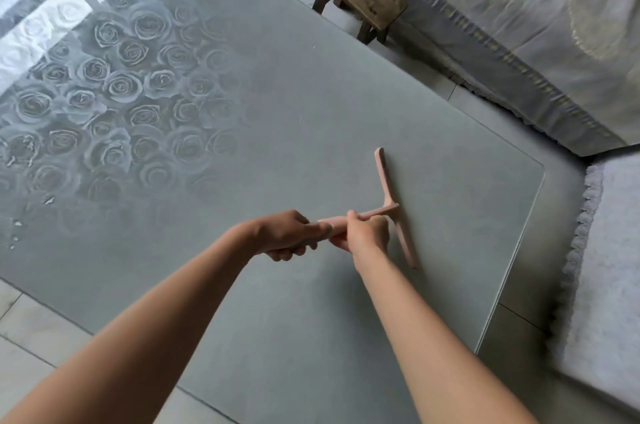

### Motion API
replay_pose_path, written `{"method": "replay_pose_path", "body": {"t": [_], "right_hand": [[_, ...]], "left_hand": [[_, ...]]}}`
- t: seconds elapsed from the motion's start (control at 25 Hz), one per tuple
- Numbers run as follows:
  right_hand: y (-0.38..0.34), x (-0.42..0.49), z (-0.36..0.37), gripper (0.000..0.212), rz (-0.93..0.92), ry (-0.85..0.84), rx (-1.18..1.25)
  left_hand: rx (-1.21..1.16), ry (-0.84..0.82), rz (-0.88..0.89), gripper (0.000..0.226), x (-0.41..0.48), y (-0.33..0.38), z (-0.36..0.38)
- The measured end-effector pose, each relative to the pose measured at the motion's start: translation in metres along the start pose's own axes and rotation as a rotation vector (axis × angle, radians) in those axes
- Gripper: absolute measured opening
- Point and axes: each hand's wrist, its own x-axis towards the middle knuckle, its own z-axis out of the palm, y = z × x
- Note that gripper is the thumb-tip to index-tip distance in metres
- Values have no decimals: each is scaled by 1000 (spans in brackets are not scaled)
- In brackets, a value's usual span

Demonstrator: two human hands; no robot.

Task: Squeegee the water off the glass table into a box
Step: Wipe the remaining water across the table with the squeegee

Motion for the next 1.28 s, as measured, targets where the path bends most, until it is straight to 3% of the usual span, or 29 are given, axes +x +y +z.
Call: {"method": "replay_pose_path", "body": {"t": [0.32,0.48,0.6,0.72,0.88,1.0,1.12,1.28], "right_hand": [[12,-106,129,33,48,-263,16],[5,-100,95,44,-56,-258,77],[1,-62,45,15,-83,-187,178],[8,-26,22,9,-38,-67,146],[26,-51,72,61,15,-101,6],[36,-110,133,66,-43,-177,-149],[39,-163,190,69,-24,-370,-183],[37,-188,214,60,-15,-502,-148]], "left_hand": [[-70,156,-179,53,-115,-104,-80],[-18,147,-83,48,-115,-73,-72],[73,100,19,44,-80,-31,-43],[105,15,41,45,-48,-13,-17],[-2,40,-44,43,-60,-69,-28],[-122,133,-124,46,-110,-135,-60],[-227,229,-204,51,-166,-186,-88],[-287,298,-193,51,-203,-201,-93]]}}
